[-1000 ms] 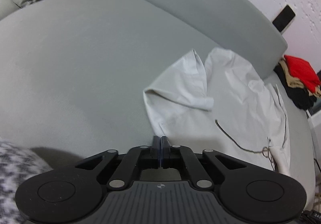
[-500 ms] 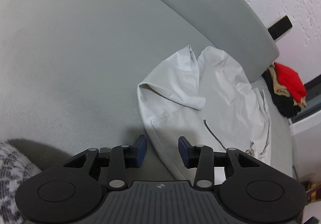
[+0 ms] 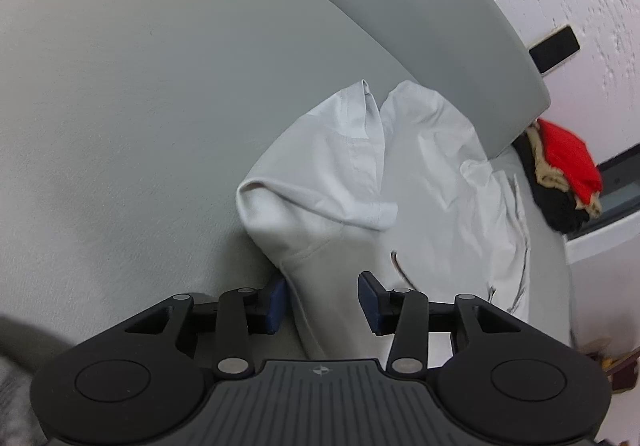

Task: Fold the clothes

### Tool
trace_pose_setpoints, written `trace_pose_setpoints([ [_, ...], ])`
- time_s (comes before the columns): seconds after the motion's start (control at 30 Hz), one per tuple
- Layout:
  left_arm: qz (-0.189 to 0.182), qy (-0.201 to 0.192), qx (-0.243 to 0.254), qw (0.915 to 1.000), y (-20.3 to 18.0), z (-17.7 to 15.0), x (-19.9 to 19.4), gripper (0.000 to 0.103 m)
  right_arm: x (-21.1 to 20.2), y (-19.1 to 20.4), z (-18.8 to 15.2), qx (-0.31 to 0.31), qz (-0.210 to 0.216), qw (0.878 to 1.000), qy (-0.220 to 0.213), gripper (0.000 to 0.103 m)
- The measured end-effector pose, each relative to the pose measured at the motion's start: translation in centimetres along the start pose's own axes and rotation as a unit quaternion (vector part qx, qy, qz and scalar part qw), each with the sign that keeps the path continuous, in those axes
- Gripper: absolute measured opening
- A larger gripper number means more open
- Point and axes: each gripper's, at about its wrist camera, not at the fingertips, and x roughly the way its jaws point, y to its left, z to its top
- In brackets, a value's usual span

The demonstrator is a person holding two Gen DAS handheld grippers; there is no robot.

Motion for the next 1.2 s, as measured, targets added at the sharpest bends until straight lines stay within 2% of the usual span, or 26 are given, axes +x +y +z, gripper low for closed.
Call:
trace_pose_setpoints([
  [0.07, 0.007, -0.004, -0.009, 0.9999, 0.4, -0.6, -1.2, 0.043, -0.2, -0.2, 0.1, 0.005, 0.008, 1.000, 0.004, 0.035],
  [0.1, -0.001, 0.002, -0.025, 0.9997, 0.9, -0.7, -1.4, 0.043, -0.2, -0.3, 0.1, 0.006, 0.012, 1.000, 0.005, 0.036],
  [0.13, -0.027, 0.018, -0.052, 0.9981, 1.6, -0.6, -1.1, 0.045, -0.1, -0.3, 0.2, 0.006, 0.013, 1.000, 0.006, 0.037],
  [0.2, -0.082, 0.064, -0.091, 0.9905, 2.3, -0.3, 0.0, 0.057, 0.1, -0.1, 0.2, 0.005, 0.011, 1.000, 0.005, 0.040],
  [0.27, -0.107, 0.094, -0.095, 0.9853, 2.0, -0.2, 0.9, 0.060, 0.2, -0.1, 0.3, 0.009, 0.013, 1.000, 0.005, 0.042],
  [0.37, -0.119, 0.108, -0.076, 0.9841, 1.0, -0.4, 1.3, 0.064, 0.0, -0.5, 0.5, 0.023, 0.026, 0.999, 0.004, 0.042],
  [0.43, -0.132, 0.111, -0.071, 0.9824, 0.7, -0.7, 1.6, 0.063, 0.0, -0.6, 0.5, 0.027, 0.033, 0.999, 0.002, 0.042],
  [0.47, -0.137, 0.103, -0.073, 0.9825, 0.7, -0.8, 1.5, 0.060, 0.0, -0.6, 0.5, 0.026, 0.033, 0.999, 0.001, 0.042],
  [0.5, -0.141, 0.088, -0.083, 0.9827, 0.9, -0.9, 1.2, 0.053, 0.0, -0.6, 0.5, 0.026, 0.033, 0.999, 0.001, 0.042],
  [0.6, -0.132, 0.020, -0.116, 0.9843, 2.5, -1.2, -0.5, 0.047, 0.1, -0.7, 0.6, 0.028, 0.038, 0.999, 0.000, 0.042],
  [0.67, -0.123, -0.006, -0.125, 0.9845, 3.3, -0.9, -1.2, 0.042, 0.1, -0.8, 0.6, 0.030, 0.042, 0.999, -0.001, 0.042],
  [0.77, -0.090, -0.012, -0.087, 0.9920, 2.6, -0.2, -1.0, 0.038, 0.2, -0.6, 0.5, 0.027, 0.040, 0.999, -0.002, 0.042],
  [0.83, -0.069, 0.012, -0.071, 0.9950, 2.0, 0.2, 0.3, 0.038, 0.3, -0.5, 0.5, 0.025, 0.037, 0.999, -0.002, 0.042],
  [0.87, -0.070, 0.019, -0.067, 0.9951, 1.7, 0.5, 0.8, 0.039, 0.3, -0.4, 0.5, 0.024, 0.036, 0.999, -0.003, 0.042],
  [0.93, -0.071, 0.026, -0.060, 0.9953, 1.2, 1.1, 1.6, 0.049, 0.4, -0.3, 0.5, 0.021, 0.034, 0.999, -0.003, 0.039],
  [1.0, -0.071, 0.030, -0.045, 0.9960, 0.6, 1.2, 2.1, 0.050, 0.4, -0.2, 0.5, 0.017, 0.027, 0.999, -0.005, 0.037],
  [1.03, -0.071, 0.032, -0.037, 0.9963, 0.4, 1.3, 2.3, 0.048, 0.4, -0.2, 0.4, 0.016, 0.022, 1.000, -0.006, 0.032],
  [1.07, -0.069, 0.034, -0.024, 0.9967, 0.0, 1.2, 2.5, 0.034, 0.3, -0.1, 0.4, 0.014, 0.017, 1.000, -0.006, 0.029],
  [1.1, -0.062, 0.039, -0.008, 0.9973, -0.4, 1.0, 2.6, 0.005, 0.2, 0.2, 0.7, 0.015, 0.017, 1.000, -0.006, 0.019],
  [1.13, -0.053, 0.047, 0.004, 0.9975, -0.7, 0.8, 2.8, 0.001, 0.0, 0.8, 1.4, 0.018, 0.023, 1.000, -0.005, 0.005],
  [1.2, -0.038, 0.038, 0.020, 0.9983, -1.2, 0.3, 2.3, 0.001, -0.4, 2.1, 2.9, 0.026, 0.033, 0.999, -0.003, 0.002],
])
